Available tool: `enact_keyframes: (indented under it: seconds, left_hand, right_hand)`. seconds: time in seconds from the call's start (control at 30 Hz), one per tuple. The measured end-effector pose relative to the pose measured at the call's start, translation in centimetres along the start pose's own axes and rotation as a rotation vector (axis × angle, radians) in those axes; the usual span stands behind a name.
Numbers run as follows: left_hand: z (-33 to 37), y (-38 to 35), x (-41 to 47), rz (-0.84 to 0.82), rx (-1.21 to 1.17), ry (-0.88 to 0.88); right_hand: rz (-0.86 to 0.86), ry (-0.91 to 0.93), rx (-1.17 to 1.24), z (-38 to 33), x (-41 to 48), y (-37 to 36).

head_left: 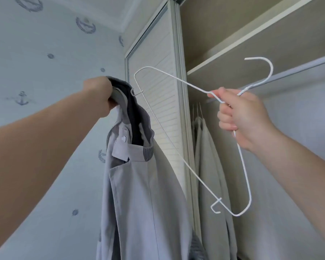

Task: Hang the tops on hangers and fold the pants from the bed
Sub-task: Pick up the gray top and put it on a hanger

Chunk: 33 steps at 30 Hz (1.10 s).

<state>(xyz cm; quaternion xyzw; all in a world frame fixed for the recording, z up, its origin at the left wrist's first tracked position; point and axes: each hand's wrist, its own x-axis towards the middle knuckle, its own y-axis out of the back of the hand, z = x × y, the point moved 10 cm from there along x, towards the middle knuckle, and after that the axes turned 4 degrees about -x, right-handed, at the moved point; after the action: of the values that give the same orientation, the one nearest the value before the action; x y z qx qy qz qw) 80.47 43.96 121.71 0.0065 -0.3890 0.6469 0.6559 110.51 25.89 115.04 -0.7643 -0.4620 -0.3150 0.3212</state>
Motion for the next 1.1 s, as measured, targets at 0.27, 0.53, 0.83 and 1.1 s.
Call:
enact_keyframes:
  seconds: [0.27,0.53,0.83,1.1]
  left_hand:
    - [12.9,14.8,-7.7,0.322,0.278,-0.104]
    - [25.8,27.3,-16.8,0.572,0.556,-0.194]
    - [36.7,42.9,-27.6,0.731,0.853,-0.091]
    - [41.0,57.7,-36.4,0.807,1.094,0.041]
  right_hand:
    - [-0.184,-0.067,0.265,-2.1,-7.1,-9.9]
    - [-0.411,-0.158,0.430,-5.0,-14.6,-23.2]
    - [-0.643,-0.249,0.531,-7.6,-28.3,-38.2]
    - [-0.785,-0.426,0.620,-8.0,-43.9,-49.1]
